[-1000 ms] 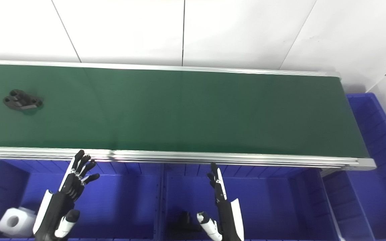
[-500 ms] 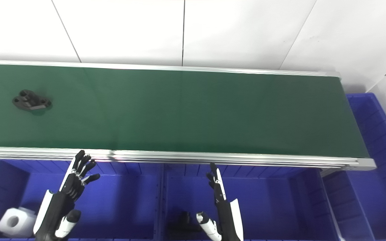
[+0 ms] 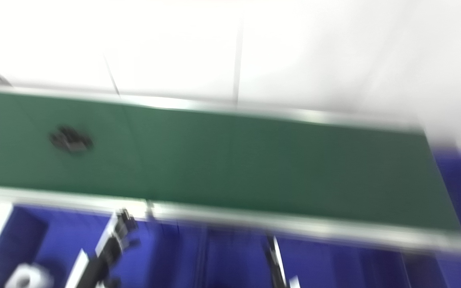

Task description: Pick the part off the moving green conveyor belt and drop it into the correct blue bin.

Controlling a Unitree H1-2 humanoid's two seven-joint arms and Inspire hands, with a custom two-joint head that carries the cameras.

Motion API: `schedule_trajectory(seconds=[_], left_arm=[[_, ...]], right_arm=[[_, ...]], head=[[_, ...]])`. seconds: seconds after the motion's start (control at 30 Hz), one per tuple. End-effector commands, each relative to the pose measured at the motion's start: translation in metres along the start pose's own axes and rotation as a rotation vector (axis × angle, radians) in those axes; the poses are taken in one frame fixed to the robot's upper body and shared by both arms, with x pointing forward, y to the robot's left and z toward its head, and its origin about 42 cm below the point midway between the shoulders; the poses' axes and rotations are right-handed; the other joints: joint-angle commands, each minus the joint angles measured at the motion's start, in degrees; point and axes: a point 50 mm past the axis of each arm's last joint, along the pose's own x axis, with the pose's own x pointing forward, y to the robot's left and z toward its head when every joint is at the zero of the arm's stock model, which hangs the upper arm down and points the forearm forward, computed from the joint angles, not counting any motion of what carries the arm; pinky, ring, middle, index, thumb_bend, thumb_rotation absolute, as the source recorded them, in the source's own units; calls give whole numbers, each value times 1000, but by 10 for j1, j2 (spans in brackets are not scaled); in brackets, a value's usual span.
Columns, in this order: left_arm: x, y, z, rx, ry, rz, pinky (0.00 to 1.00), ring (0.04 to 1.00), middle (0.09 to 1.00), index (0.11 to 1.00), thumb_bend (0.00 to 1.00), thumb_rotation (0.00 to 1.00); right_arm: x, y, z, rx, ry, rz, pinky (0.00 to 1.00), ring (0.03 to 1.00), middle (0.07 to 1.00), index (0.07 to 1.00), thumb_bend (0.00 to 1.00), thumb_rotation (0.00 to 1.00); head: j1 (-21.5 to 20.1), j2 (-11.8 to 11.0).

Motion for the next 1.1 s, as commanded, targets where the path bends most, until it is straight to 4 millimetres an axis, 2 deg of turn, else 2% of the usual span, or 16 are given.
schedule_trajectory(seconds=[0.0, 0.17, 0.2, 0.27, 0.53, 0.6, 0.67, 0.87, 0.97, 1.0, 1.07], left_arm=[[6, -2, 5, -2, -59, 7, 842, 934, 969, 1000, 1000, 889], [13, -12, 2, 20, -62, 7, 796, 902, 946, 1000, 1000, 909], [14, -14, 2, 17, -62, 8, 790, 898, 946, 1000, 1000, 905], [17, -19, 0, -1, -59, 11, 791, 903, 952, 1000, 1000, 899], [21, -26, 3, -10, -75, 5, 786, 911, 950, 1000, 1000, 905], [22, -26, 3, -16, -79, 7, 774, 902, 943, 998, 1000, 903], [22, -27, 3, -25, -79, 5, 788, 909, 951, 998, 1000, 896], [27, -29, 1, -21, -81, 7, 763, 894, 945, 978, 1000, 882], [28, -29, 2, -31, -84, -2, 774, 904, 955, 983, 1000, 877], [29, -29, 2, -30, -87, -4, 775, 904, 955, 987, 1000, 880], [29, -29, 3, -30, -90, -6, 775, 905, 955, 988, 1000, 881]], right_arm=[[1, -4, 8, 30, -65, -2, 990, 996, 1000, 1000, 985, 978], [5, -17, 11, 60, -69, -11, 1000, 1000, 1000, 1000, 943, 910], [5, -20, 13, 70, -72, -11, 1000, 1000, 1000, 1000, 928, 848], [6, -27, 18, 81, -90, -11, 1000, 1000, 1000, 1000, 918, 785], [13, -33, 38, 60, -172, 2, 1000, 986, 1000, 1000, 889, 696], [18, -30, 45, 43, -208, -3, 1000, 975, 996, 1000, 829, 620], [24, -27, 52, 18, -245, -13, 988, 951, 985, 1000, 837, 587], [62, -17, 88, -128, -415, -27, 871, 919, 954, 1000, 886, 615], [84, -14, 109, -214, -476, -6, 885, 931, 962, 999, 883, 633], [93, -13, 118, -258, -490, 0, 913, 958, 972, 1000, 884, 697], [111, -12, 132, -324, -501, 10, 918, 964, 974, 1000, 885, 710]], head=[[2, -1], [23, -19], [23, -19], [35, -24], [43, -15], [42, -13], [41, -11], [39, -7], [32, -2], [32, 0], [31, 0]])
